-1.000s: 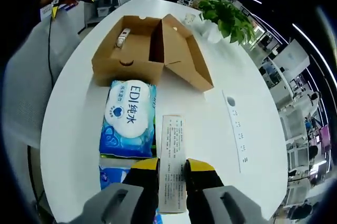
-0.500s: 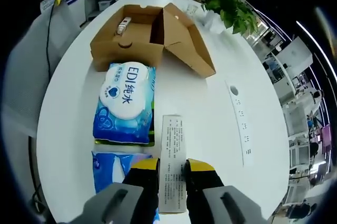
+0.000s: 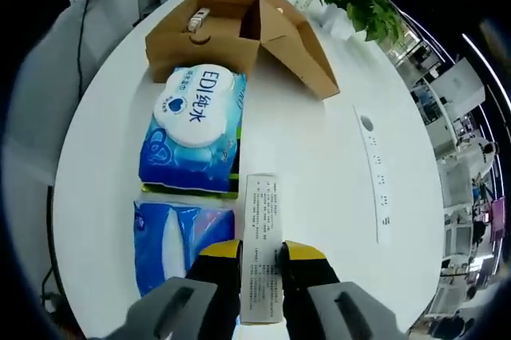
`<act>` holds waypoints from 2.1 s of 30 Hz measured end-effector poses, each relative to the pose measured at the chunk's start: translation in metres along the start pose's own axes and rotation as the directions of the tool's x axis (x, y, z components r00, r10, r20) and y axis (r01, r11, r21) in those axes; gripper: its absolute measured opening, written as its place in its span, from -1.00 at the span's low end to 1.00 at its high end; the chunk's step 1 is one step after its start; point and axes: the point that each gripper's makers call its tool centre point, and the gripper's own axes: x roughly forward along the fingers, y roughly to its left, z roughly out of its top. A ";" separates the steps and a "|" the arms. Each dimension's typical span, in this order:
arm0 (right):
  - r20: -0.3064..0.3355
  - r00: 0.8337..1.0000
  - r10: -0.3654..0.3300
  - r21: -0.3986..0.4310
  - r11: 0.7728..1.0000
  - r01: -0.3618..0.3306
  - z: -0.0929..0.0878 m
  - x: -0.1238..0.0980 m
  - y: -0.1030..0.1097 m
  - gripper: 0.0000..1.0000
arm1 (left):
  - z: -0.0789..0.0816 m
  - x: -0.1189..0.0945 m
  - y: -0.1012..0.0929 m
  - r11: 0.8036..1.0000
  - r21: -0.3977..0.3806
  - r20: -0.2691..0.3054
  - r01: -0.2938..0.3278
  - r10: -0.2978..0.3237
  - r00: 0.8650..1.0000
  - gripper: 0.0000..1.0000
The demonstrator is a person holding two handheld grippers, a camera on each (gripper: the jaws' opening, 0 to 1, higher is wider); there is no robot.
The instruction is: Operate the shoe box by opening the lid, removing the specified soft item, and placing it in the target area until the item is outside and the box remains undamaged.
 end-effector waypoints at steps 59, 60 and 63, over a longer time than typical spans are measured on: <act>-0.128 0.992 -0.011 -0.021 1.000 0.008 -0.037 0.016 -0.007 -0.65 | -0.007 0.004 0.004 1.000 -0.002 -0.031 -0.004 0.004 1.000 0.86; -0.128 0.992 -0.012 -0.021 1.000 0.009 -0.037 0.016 -0.007 -0.64 | -0.006 0.004 0.004 1.000 -0.001 -0.029 -0.004 0.004 1.000 0.86; -0.128 0.992 -0.020 -0.021 1.000 0.018 -0.037 0.014 -0.008 -0.63 | -0.006 0.004 0.004 1.000 0.000 -0.027 -0.005 0.005 1.000 0.86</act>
